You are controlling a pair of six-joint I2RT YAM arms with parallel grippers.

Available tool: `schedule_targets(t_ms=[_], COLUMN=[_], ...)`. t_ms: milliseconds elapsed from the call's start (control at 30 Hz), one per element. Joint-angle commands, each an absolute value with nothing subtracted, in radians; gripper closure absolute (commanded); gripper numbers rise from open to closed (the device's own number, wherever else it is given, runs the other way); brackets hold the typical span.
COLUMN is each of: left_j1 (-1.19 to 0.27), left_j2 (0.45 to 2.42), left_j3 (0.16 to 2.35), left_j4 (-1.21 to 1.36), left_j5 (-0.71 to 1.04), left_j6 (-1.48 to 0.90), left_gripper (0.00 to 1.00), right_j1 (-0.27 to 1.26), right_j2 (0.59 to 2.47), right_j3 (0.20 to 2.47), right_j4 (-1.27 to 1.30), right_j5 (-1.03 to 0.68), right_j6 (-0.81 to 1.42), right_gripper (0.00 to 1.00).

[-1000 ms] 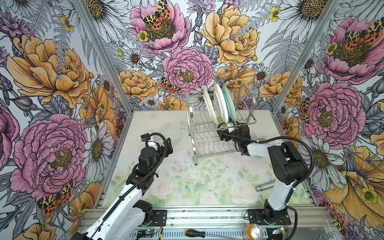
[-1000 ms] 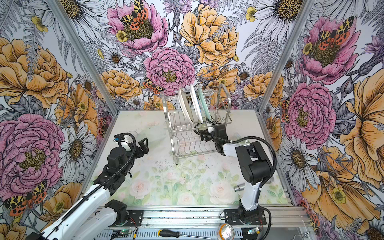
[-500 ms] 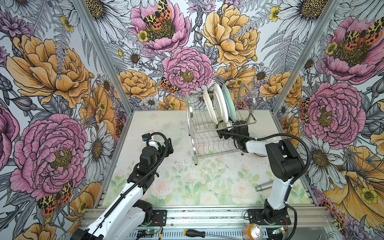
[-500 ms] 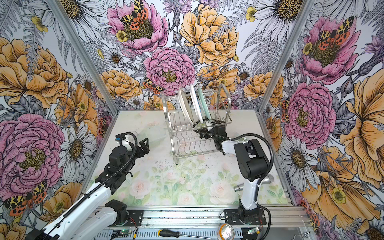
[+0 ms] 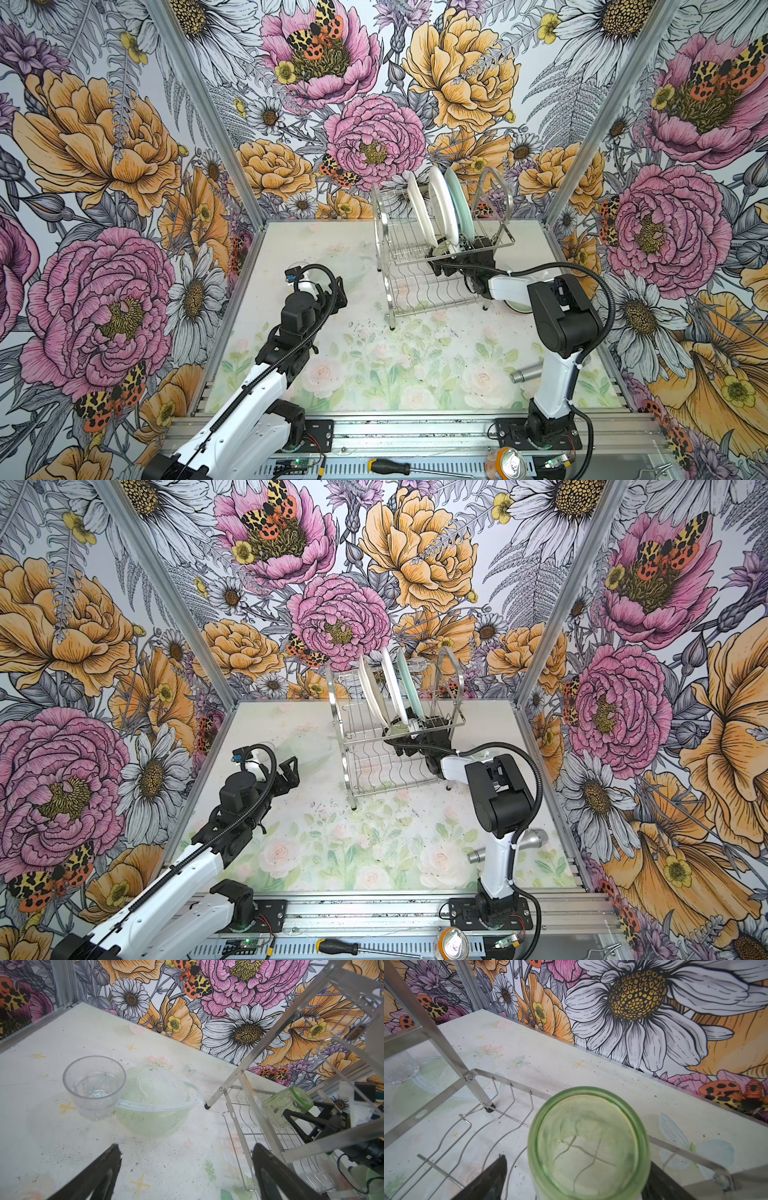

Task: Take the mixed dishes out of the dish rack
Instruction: 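Lift the green glass cup up in the rack with the right gripper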

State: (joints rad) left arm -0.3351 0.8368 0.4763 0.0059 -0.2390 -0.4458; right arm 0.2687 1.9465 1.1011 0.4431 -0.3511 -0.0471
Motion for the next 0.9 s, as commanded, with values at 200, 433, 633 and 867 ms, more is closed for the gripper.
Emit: schedule_targets(t_ms=[200, 433, 633, 867], left_j1=[-0.324, -0.321, -0.322, -0.321], left_j2=[0.859, 0.842, 0.815, 0.836], left_j3=[0.472, 0.478, 0.462, 0.47], left_j4=[0.045, 0.022, 0.034, 0.03], left_j5=[-0.228, -0.231, -0.246, -0.237], left_j6=[-0.442, -0.436, -0.438, -0.437], left_gripper=[0.01, 0.01, 0.01, 0.01], right_j1=[0.255, 0.255, 0.255, 0.255], right_j2=[1.993, 2.014, 2.013, 2.011], right_j3=[1.188, 1.226, 1.227, 1.223], right_j4=[0.364, 0.33, 0.33, 0.331], right_j5=[-0.356, -0.342, -0.342, -0.344], right_j6=[-0.045, -0.033, -0.032, -0.034], right_gripper=[0.03, 0.03, 0.06, 0.13])
